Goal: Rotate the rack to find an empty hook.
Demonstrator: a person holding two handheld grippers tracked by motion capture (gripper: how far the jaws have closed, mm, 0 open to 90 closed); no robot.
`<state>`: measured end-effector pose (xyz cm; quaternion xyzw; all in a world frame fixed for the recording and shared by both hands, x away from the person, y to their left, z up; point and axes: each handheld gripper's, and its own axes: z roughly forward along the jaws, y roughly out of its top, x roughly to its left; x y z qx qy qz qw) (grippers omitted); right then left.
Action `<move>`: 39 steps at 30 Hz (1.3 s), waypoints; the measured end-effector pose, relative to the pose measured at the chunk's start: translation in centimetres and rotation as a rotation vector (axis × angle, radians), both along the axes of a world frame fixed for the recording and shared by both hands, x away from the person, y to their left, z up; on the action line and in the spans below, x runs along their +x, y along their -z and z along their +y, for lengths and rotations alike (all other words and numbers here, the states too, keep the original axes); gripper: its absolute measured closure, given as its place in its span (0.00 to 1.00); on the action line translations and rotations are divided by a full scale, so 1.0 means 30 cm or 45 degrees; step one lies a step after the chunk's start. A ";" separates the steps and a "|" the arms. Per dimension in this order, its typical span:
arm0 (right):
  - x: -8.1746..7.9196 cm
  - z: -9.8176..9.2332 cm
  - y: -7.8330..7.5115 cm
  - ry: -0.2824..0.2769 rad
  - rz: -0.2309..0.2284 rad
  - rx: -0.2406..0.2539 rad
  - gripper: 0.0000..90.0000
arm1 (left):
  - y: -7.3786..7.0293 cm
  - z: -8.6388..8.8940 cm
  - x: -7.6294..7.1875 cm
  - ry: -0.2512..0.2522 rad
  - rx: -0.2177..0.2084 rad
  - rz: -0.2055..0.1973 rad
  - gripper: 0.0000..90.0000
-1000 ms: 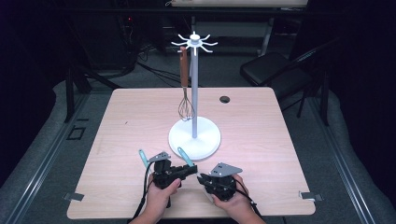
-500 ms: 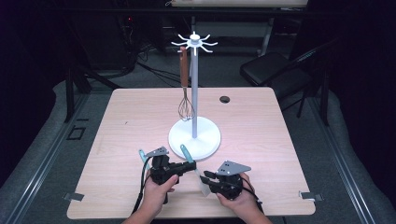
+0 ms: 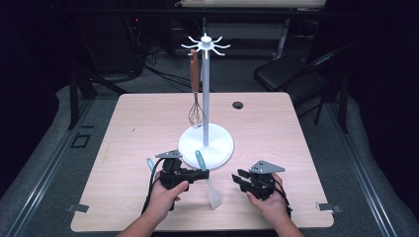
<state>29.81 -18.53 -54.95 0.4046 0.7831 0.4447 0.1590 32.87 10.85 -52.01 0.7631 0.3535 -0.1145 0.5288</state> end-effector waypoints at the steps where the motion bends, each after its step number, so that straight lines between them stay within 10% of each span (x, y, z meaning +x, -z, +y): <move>1: 0.002 0.002 0.004 0.003 -0.002 0.008 0.74 | -0.006 -0.002 0.003 0.011 0.009 -0.004 0.93; 23: 0.015 0.011 0.036 0.001 0.018 -0.086 0.68 | -0.282 0.010 0.098 0.176 0.251 -0.193 0.93; 39: 0.021 0.005 0.044 0.011 0.005 -0.102 0.64 | -0.534 0.000 0.187 0.219 0.280 -0.294 0.93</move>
